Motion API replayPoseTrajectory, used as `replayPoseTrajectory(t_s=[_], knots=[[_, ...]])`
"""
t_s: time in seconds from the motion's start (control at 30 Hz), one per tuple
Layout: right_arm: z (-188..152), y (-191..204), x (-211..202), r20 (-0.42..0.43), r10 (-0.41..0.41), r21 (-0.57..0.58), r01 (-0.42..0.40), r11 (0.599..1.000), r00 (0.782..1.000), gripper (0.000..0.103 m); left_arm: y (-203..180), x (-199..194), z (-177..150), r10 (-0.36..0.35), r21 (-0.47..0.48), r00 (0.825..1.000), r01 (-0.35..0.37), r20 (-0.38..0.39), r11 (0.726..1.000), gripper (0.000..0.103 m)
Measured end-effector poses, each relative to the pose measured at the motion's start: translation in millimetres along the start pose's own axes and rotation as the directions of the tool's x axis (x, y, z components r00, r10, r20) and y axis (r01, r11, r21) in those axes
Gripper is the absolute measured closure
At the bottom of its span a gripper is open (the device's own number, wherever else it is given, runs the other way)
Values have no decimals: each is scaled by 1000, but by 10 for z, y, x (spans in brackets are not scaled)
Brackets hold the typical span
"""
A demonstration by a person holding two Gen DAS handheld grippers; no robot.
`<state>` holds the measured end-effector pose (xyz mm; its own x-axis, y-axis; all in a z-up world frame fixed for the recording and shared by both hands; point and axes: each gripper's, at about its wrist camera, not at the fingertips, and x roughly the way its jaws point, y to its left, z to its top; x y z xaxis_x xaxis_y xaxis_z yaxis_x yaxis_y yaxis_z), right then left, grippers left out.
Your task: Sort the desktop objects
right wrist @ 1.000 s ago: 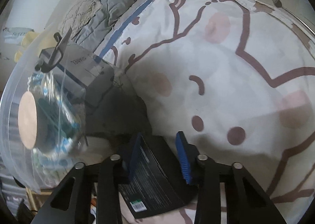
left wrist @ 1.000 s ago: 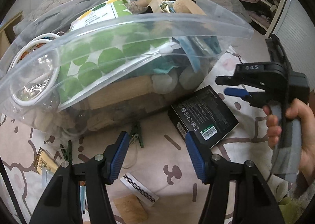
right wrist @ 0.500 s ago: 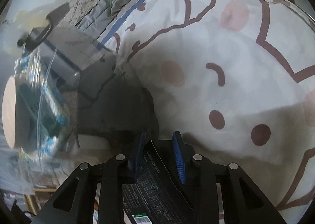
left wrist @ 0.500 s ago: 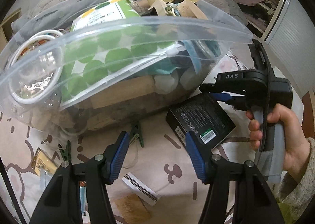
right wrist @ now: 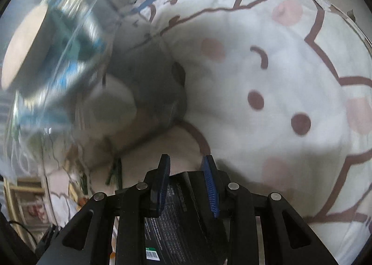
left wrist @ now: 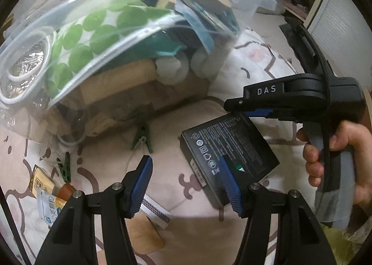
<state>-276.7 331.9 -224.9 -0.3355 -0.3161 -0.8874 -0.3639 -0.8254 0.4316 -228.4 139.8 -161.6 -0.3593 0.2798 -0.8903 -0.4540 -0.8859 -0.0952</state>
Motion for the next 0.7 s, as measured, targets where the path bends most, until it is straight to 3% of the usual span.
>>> replayPoseTrajectory(t_s=[0.23, 0.5, 0.7], knots=[[-124, 6, -50, -37, -31, -35, 29, 999, 999, 73, -146, 30, -189, -35, 14, 999, 35, -35, 999, 43], [-166, -19, -298, 12, -19, -28, 20, 999, 1000, 73, -210, 86, -382, -23, 36, 997, 26, -77, 999, 43], [-201, 103, -343, 32, -60, -108, 64, 992, 998, 73, -167, 70, -446, -3, 9, 996, 3, -85, 1000, 43]])
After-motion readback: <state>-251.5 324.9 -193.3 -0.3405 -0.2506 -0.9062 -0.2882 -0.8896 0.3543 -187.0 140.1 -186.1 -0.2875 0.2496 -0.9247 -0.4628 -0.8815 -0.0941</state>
